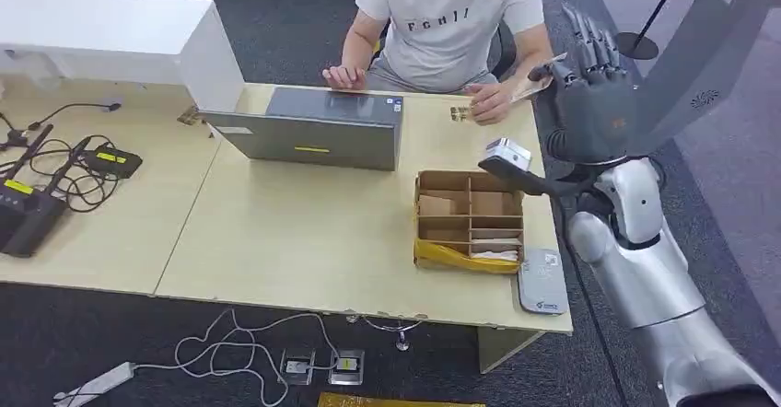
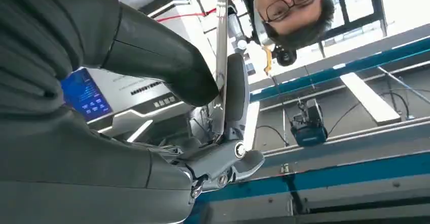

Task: Pass the card to the sensor for recognition and then transmit it.

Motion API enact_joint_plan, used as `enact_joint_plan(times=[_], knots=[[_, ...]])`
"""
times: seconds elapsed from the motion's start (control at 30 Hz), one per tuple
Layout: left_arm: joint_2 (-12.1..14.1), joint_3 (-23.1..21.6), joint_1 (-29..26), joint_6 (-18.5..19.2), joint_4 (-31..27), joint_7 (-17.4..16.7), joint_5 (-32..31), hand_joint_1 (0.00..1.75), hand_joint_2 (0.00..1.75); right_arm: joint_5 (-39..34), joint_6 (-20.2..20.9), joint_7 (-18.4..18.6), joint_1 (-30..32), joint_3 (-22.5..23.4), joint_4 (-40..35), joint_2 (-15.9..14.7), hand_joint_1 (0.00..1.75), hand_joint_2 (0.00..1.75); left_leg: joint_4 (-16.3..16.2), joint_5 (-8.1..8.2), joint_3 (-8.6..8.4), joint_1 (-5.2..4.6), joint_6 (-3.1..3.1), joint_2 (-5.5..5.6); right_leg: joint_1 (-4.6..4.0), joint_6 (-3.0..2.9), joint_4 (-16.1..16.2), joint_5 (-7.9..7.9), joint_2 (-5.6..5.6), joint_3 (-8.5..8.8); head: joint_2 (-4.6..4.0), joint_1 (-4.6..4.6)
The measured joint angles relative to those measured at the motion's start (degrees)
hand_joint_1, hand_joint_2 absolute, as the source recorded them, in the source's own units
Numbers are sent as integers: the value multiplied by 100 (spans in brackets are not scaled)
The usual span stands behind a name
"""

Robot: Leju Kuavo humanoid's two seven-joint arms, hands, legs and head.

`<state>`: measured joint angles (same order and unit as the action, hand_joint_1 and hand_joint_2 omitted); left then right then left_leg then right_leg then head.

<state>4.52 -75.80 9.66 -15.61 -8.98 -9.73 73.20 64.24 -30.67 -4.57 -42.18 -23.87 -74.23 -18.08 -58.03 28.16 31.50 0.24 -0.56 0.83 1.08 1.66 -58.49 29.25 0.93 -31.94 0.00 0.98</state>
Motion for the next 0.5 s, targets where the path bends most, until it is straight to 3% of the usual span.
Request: enact_joint_plan(times=[0.27,0.5], knots=[[0,0,1,-9,0,0,-44,0,0,96,0,-4,-26,59,77,118,175,175,0,0,1,0,0,0,0,0,0,0,0,-1,0,0],[0,-9,6,-68,0,0,-65,0,0,212,-507,-76,-27,-22,961,365,175,175,0,0,3,3,0,0,-2,0,0,0,0,0,0,0]])
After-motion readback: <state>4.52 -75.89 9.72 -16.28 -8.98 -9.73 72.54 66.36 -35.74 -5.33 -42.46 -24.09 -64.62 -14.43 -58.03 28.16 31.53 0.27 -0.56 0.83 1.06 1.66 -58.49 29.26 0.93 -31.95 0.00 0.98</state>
